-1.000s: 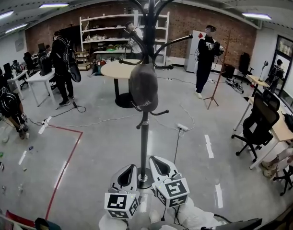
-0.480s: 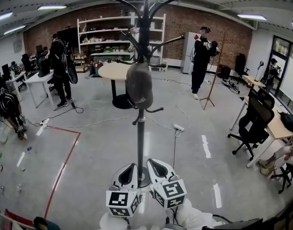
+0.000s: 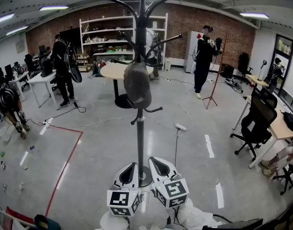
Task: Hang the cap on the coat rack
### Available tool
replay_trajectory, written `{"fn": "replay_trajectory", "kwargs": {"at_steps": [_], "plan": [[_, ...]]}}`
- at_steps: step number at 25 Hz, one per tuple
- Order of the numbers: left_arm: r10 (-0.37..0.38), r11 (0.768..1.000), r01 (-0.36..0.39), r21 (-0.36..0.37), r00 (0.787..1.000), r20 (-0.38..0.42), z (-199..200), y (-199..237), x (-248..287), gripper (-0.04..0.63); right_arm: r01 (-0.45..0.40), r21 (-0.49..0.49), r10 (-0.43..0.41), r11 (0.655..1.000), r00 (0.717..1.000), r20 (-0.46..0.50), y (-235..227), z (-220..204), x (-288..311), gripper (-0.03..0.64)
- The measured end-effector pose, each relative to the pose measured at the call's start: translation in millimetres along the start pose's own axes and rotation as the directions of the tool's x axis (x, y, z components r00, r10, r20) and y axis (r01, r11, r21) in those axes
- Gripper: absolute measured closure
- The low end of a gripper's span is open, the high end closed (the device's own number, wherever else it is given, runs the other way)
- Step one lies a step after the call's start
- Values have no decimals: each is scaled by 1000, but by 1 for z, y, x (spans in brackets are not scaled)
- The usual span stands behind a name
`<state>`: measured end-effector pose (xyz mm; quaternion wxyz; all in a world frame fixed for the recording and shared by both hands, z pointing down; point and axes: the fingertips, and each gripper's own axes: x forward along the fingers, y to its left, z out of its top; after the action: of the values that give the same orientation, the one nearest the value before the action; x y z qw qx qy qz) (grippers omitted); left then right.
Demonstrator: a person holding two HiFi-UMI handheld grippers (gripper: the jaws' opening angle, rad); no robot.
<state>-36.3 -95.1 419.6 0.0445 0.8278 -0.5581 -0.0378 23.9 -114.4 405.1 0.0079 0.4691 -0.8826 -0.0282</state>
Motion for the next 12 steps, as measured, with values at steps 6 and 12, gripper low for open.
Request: {"fn": "replay_trajectory", "kwargs": {"at_steps": [6,12], "plan": [[3,1000,-3,4,1000,4,2,-3,12,594,-9,6,9,1000,1000,-5,-8,-2,3,607],[11,1000,-11,13,1000,13,5,-6,23,594,-22,7,22,1000,1000,1,-17,-2,7,607]]}}
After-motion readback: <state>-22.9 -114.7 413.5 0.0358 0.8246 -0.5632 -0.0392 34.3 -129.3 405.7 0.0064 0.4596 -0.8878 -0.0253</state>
